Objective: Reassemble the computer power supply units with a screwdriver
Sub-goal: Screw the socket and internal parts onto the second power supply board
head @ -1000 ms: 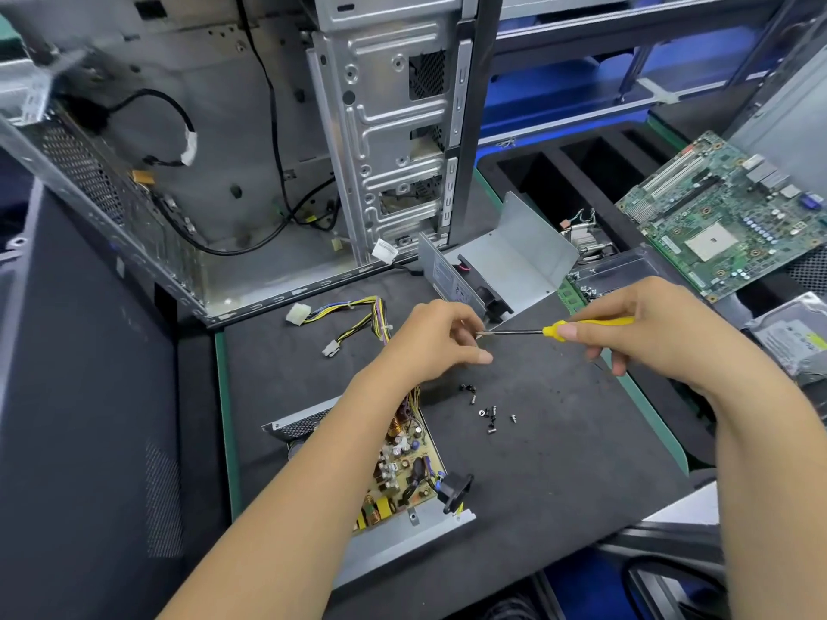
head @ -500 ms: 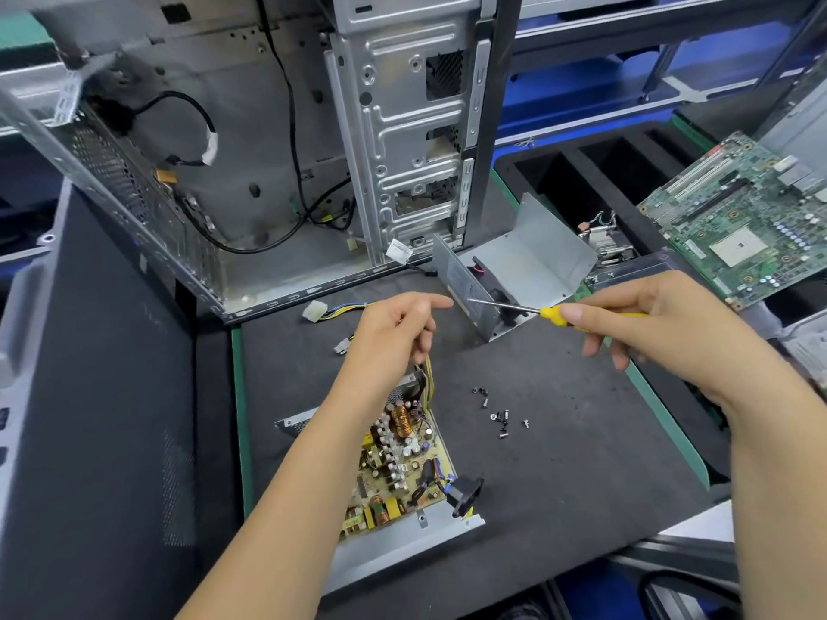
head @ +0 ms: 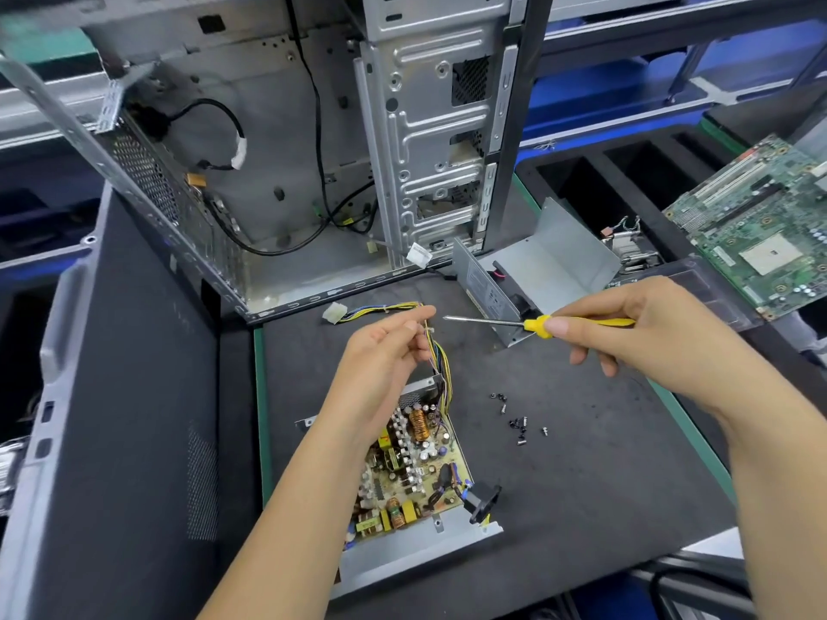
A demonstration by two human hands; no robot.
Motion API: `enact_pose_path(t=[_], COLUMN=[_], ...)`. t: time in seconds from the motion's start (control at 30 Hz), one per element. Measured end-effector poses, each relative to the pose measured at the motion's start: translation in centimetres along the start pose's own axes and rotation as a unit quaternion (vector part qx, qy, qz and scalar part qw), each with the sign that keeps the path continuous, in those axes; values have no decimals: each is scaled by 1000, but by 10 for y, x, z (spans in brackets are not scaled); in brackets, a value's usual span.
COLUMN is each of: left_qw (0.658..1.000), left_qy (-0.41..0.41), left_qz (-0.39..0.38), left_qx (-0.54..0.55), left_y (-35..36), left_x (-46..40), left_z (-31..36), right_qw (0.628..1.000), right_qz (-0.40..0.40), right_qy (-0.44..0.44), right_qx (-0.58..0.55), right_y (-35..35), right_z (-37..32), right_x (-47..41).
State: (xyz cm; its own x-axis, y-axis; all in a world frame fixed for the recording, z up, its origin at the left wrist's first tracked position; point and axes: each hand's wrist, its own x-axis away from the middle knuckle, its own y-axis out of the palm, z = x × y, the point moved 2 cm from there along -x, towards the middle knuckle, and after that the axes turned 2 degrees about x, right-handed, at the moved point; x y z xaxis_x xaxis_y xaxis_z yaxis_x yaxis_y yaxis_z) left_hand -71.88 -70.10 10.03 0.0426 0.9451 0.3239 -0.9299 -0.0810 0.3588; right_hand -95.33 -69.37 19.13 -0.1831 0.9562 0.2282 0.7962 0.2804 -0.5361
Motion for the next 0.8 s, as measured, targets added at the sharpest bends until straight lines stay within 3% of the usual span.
enact_pose_path(t=[0.13,0.47,0.8], left_qw=[1000,991,997], left_qy=[19,-12,44], left_qz=[-12,-1,-52], left_qx=[3,132,40], left_y=[2,14,11], left_x=[0,2,-1], left_z=[2,5,13], right_qw=[1000,999,999], right_qz=[4,19,14], right_qy=[-4,-30,-28], right_qx=[0,-7,13], right_y=[1,0,-4], right_z=[-3,-6,-6], right_x=[0,2,4])
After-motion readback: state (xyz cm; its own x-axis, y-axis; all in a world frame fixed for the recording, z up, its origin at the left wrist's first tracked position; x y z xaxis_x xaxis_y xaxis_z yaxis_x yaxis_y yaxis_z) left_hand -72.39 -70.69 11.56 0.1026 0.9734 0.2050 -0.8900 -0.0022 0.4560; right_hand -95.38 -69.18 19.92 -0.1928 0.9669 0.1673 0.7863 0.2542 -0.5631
